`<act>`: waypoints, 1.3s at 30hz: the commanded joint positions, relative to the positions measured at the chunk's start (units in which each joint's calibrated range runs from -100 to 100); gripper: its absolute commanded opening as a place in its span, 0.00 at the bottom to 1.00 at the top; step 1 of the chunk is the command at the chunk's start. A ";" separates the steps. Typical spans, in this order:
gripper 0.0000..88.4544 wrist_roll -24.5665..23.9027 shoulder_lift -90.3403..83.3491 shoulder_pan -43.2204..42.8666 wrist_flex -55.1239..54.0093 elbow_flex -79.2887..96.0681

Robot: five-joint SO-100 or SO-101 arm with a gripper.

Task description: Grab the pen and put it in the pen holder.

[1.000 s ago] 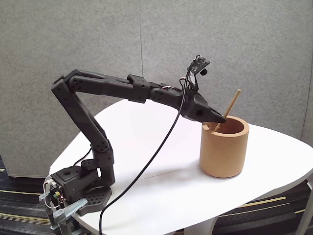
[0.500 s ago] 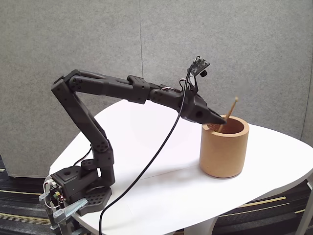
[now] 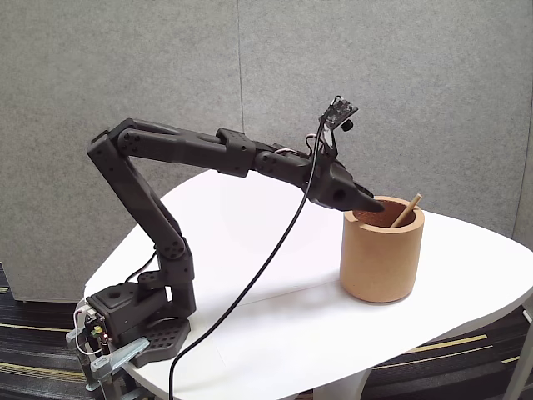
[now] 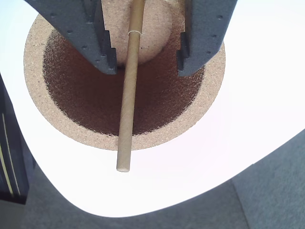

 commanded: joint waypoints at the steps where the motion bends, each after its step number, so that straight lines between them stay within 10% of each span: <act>1: 0.20 0.02 -2.24 -0.11 -0.42 -3.34; 18: 0.19 -0.98 -3.30 -8.89 -0.17 -29.87; 39: 0.19 -42.73 -37.14 -18.04 52.03 -3.34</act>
